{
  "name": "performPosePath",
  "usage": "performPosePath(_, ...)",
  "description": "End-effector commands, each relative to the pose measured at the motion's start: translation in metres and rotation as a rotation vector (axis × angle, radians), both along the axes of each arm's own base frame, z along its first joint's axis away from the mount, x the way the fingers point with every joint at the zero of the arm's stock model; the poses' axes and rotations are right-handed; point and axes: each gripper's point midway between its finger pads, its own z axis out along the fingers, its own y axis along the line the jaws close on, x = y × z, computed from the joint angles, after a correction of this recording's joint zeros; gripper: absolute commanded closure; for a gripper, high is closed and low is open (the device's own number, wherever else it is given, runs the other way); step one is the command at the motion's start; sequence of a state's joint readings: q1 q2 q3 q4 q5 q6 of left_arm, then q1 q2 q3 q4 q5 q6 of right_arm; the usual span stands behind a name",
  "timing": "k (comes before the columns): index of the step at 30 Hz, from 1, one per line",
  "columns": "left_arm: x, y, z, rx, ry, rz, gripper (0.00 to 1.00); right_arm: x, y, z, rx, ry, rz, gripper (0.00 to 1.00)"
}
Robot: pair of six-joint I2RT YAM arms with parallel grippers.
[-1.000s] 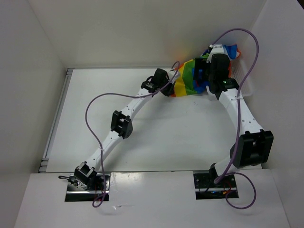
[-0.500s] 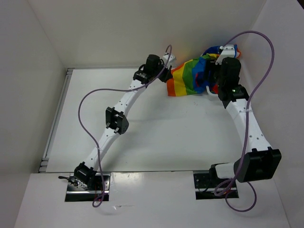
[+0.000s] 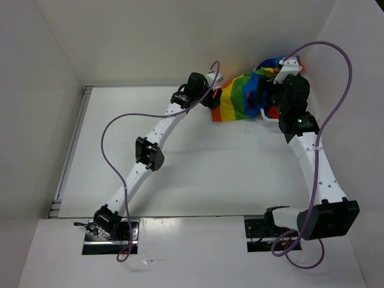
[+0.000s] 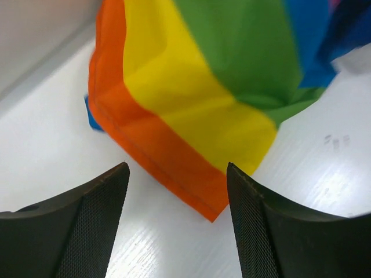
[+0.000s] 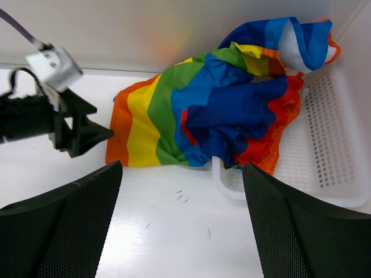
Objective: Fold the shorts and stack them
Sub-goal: Grab the shorts from the pile
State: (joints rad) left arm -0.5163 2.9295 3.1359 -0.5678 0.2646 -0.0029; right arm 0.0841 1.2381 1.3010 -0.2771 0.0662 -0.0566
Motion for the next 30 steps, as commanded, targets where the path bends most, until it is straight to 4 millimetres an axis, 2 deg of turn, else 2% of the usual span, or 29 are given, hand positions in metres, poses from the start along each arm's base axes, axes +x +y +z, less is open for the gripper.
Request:
performPosePath(1,0.006,0.009,-0.039,0.065,0.039,0.066,0.24,0.001,0.003,0.012,-0.009,-0.050,0.028,0.11)
performPosePath(5,-0.001,0.002,-0.050,0.034,0.070,-0.010,0.23,0.001,0.004,0.001,-0.017,-0.026,0.040,0.11)
performPosePath(8,-0.012,-0.009,-0.073,0.015,0.125,-0.093,0.23,0.000,0.006,-0.010,-0.016,-0.004,0.050,0.11)
performPosePath(9,-0.011,-0.007,-0.077,0.008,0.135,-0.103,0.23,-0.002,0.006,-0.006,-0.016,-0.013,0.050,0.11)
performPosePath(14,-0.041,-0.024,-0.109,-0.045,0.247,-0.267,0.23,-0.004,0.005,-0.007,-0.025,-0.014,0.052,0.11)
performPosePath(17,-0.049,-0.030,-0.116,-0.077,0.255,-0.326,0.23,-0.004,0.007,-0.007,-0.023,-0.014,0.062,0.09)
performPosePath(18,-0.052,-0.031,-0.124,-0.078,0.273,-0.337,0.24,-0.004,0.007,-0.007,-0.023,-0.014,0.062,0.08)
performPosePath(20,-0.056,-0.034,-0.122,-0.097,0.271,-0.368,0.39,-0.005,0.007,0.002,-0.021,-0.044,0.062,0.07)
performPosePath(22,-0.056,-0.036,-0.122,-0.109,0.260,-0.383,0.52,-0.005,0.009,0.002,-0.019,-0.044,0.072,0.07)
performPosePath(23,-0.055,-0.039,-0.118,-0.120,0.245,-0.396,0.63,-0.005,0.009,0.002,-0.019,-0.044,0.072,0.07)
performPosePath(25,-0.055,-0.039,-0.123,-0.120,0.245,-0.396,0.74,-0.005,0.009,-0.003,-0.020,-0.034,0.072,0.07)
performPosePath(26,-0.051,-0.041,-0.113,-0.129,0.216,-0.399,0.82,-0.005,0.009,-0.003,-0.020,-0.034,0.072,0.07)
performPosePath(27,-0.050,-0.041,-0.108,-0.132,0.204,-0.400,1.00,-0.005,0.009,-0.009,-0.020,-0.022,0.072,0.07)
performPosePath(29,-0.047,-0.043,-0.102,-0.139,0.183,-0.403,1.00,-0.005,0.005,-0.014,-0.025,-0.012,0.053,0.07)
performPosePath(30,-0.043,-0.045,-0.081,-0.153,0.135,-0.408,1.00,-0.005,0.005,-0.015,-0.035,-0.014,0.055,0.07)
